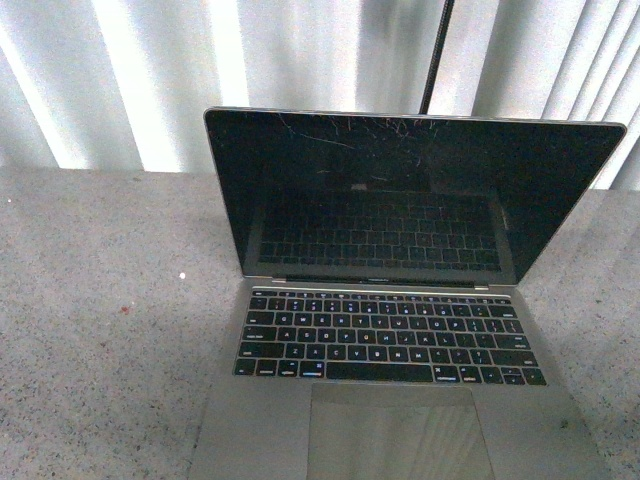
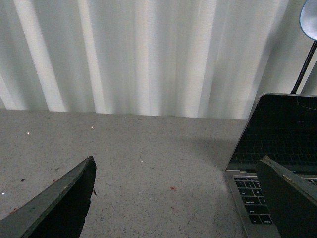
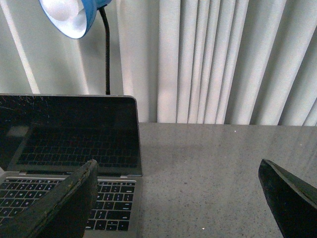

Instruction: Close laptop

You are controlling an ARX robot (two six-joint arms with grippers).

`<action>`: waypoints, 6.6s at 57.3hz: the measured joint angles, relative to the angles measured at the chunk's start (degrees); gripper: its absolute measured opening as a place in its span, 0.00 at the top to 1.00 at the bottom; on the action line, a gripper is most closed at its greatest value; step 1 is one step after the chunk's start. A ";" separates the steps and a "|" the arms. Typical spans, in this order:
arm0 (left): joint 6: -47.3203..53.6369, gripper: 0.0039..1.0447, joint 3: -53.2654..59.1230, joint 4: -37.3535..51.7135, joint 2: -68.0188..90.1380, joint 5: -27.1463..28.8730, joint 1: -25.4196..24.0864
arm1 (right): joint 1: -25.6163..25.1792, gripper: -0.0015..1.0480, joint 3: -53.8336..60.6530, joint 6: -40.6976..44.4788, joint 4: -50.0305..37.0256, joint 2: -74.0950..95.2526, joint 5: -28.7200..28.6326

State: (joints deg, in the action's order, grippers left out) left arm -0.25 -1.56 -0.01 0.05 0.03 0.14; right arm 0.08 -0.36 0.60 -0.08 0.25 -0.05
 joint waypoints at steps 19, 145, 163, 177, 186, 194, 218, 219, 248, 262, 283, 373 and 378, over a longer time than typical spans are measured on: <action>0.00 0.06 0.00 0.00 0.00 0.00 0.00 | 0.00 0.07 0.00 0.00 0.00 0.00 0.00; 13.16 0.57 -68.26 13.99 99.60 0.13 20.50 | -3.04 0.91 -60.74 61.68 15.76 85.70 -34.49; 16.44 0.97 -70.93 4.04 100.37 -1.20 21.40 | -0.52 0.97 -68.30 66.77 20.17 91.45 -33.29; 16.94 0.97 -70.93 0.59 102.09 -0.87 22.93 | 2.25 0.97 -69.16 69.68 20.39 95.08 -31.63; 16.76 0.97 -70.93 -0.57 102.20 -1.64 23.28 | 3.04 0.97 -70.75 70.01 20.83 96.50 -31.47; 16.83 0.97 -70.93 -1.64 102.20 -2.40 23.28 | 3.63 0.97 -71.95 70.62 21.70 97.29 -30.93; 17.66 0.97 -70.99 -3.10 102.25 -2.19 23.26 | 4.63 0.97 -71.84 71.45 23.28 97.74 -30.40; 17.73 0.97 -70.99 -3.13 102.25 -2.19 23.26 | 4.63 0.97 -71.82 71.47 23.30 97.74 -30.40; 18.25 0.97 -70.27 -4.20 101.72 -3.78 23.87 | 4.87 0.97 -70.71 72.78 25.11 97.66 -30.42; 18.23 0.97 -68.24 -4.42 100.89 -4.57 23.58 | 5.14 0.97 -69.22 73.29 25.09 97.44 -30.34; 18.97 0.97 -65.70 -3.58 99.86 -3.74 22.84 | 6.45 0.97 -68.65 73.68 25.40 97.22 -29.81; 19.89 0.97 -59.19 -4.07 97.81 -7.37 23.17 | 7.65 0.97 -62.84 76.19 28.06 95.19 -28.20; 19.89 0.97 -58.69 -3.80 97.81 -7.58 23.23 | 7.69 0.97 -62.29 76.26 28.04 95.21 -28.20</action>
State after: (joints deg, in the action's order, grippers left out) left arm 19.64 -60.25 -3.81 97.86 -7.55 23.38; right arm 7.77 -62.65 76.86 27.97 95.46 -28.25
